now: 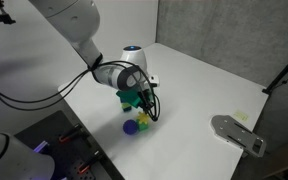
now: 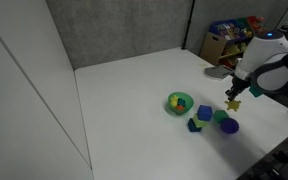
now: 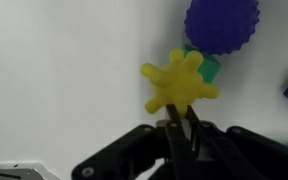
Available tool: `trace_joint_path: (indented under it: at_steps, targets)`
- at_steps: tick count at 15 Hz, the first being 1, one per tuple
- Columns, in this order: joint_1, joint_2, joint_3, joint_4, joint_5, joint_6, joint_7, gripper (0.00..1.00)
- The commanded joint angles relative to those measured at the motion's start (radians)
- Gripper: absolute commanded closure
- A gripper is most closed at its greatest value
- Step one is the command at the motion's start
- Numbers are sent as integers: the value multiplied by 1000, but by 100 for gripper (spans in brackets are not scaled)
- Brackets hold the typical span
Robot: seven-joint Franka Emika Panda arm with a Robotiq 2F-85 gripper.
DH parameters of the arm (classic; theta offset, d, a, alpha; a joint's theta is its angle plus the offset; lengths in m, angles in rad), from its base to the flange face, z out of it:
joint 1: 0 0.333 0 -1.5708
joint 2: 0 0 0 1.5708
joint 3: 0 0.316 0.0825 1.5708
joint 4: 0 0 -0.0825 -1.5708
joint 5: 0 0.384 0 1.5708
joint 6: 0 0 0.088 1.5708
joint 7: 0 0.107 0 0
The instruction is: Remove the yellow object from the green bowl and put it on the green cube on the table
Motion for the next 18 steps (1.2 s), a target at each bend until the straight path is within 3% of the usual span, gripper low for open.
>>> trace_joint_path:
  at_steps: [1,6,18]
  targets:
    - [63,-5,-59,-22,-77,55,64,96]
    - [128,32,-99,-17,-116,99,103,96]
    - [257,150,-200,-9,-80,209,82,96]
